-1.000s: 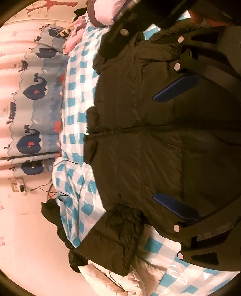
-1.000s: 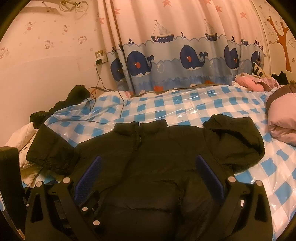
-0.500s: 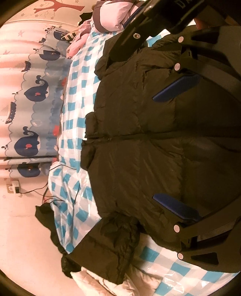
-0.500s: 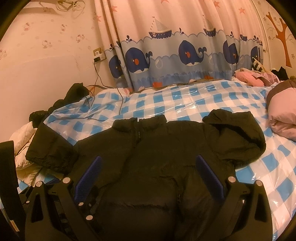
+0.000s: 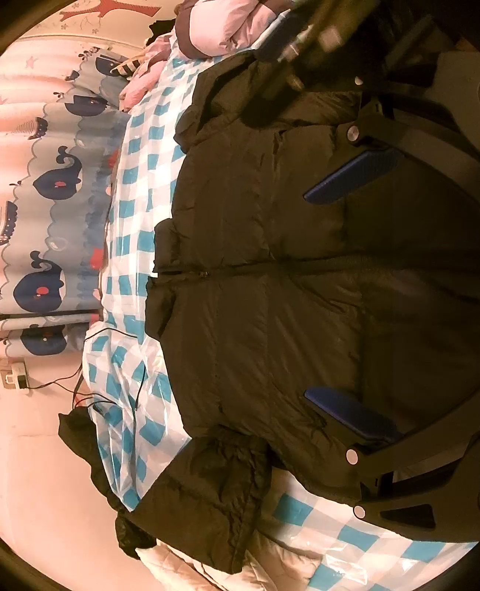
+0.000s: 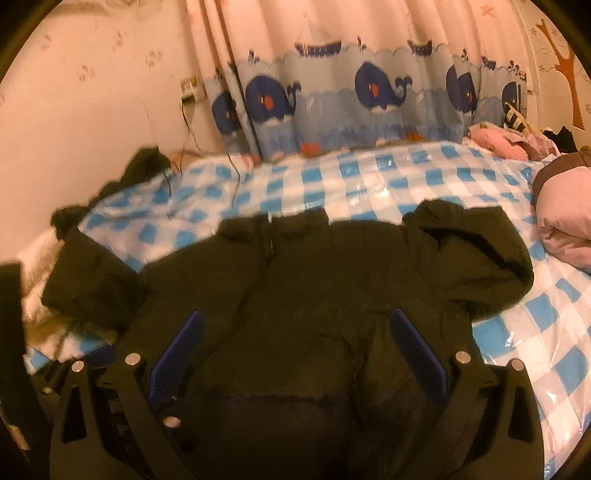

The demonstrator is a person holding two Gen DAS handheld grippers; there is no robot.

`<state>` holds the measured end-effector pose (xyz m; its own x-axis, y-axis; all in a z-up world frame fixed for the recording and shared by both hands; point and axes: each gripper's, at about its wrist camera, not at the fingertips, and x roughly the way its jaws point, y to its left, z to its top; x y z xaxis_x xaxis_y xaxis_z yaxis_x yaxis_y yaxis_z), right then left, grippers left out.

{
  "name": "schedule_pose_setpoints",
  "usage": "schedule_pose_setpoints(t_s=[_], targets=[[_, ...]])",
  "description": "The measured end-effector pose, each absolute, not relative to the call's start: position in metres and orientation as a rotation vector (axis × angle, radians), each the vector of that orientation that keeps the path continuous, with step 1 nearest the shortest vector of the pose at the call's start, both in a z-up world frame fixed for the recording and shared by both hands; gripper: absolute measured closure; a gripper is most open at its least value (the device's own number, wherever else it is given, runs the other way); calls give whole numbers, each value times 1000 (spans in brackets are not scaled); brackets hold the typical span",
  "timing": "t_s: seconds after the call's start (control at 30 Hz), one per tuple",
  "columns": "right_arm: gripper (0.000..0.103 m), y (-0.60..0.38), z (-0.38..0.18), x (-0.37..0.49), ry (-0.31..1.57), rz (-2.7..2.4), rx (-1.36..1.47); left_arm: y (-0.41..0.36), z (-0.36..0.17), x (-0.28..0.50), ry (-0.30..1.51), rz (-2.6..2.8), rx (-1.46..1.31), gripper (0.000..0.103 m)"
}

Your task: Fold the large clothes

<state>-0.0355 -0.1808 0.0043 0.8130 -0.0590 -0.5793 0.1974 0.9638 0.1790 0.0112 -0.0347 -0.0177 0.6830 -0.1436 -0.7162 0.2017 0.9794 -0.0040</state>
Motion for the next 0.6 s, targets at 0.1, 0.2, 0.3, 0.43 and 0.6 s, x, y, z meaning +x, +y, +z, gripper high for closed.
schedule_pose_setpoints(t_s=[0.1,0.2,0.3,0.43,0.6], targets=[[5,-186,-12,-26,687,-110,298,-37,-22,14,812,-174,114,8],[6,-196,-18,-27,703,-75,378,-39,-23,16,831,-188,106,8],[6,-205,6,-37,654,-98,309,-38,-20,16,824,-193,101,8],[6,-253,24,-76,671,-216,260,-30,-13,14,815,-194,73,8],[6,-309,-20,-134,870,-243,378,-22,-8,15,812,-191,46,8]])
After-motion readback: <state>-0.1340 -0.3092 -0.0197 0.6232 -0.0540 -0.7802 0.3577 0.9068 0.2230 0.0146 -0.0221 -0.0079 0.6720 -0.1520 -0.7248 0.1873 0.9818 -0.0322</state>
